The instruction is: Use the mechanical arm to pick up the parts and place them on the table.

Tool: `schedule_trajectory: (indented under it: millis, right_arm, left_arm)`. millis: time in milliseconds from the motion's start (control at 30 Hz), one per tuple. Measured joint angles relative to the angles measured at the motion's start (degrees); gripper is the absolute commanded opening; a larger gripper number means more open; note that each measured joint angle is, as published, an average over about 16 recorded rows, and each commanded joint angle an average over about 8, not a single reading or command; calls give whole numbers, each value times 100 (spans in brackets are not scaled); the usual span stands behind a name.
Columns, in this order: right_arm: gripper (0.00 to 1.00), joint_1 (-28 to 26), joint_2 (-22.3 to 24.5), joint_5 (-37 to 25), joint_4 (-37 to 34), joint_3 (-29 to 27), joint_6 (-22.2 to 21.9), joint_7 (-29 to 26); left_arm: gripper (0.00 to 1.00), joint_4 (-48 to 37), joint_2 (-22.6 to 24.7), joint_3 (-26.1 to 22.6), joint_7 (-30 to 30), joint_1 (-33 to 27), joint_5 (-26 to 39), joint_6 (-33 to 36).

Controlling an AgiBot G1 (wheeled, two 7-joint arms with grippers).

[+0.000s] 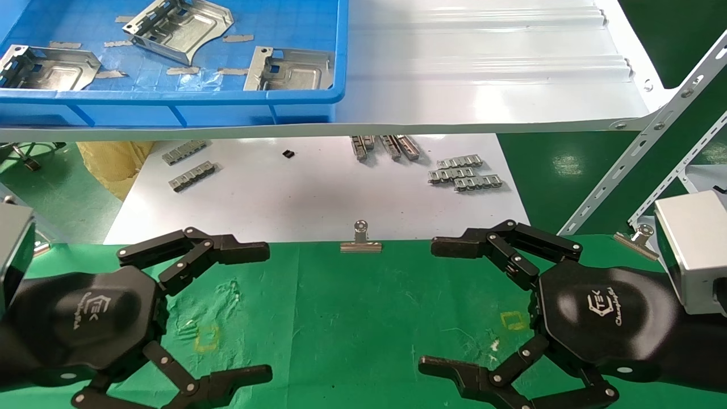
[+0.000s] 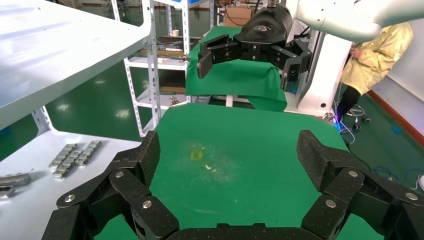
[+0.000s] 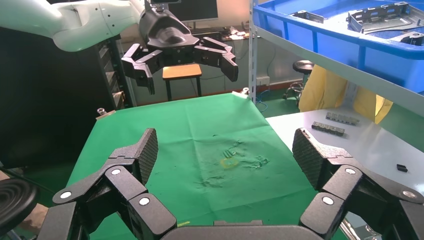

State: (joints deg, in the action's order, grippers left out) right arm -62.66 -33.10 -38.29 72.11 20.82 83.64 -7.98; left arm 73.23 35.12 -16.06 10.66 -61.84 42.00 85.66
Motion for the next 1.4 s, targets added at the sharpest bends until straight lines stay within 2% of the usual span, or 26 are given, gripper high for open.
schedule_trajectory:
  millis: [1400]
  right_arm:
    - [100,0,0,0,0,0,0,0]
  left_arm:
    - [100,0,0,0,0,0,0,0]
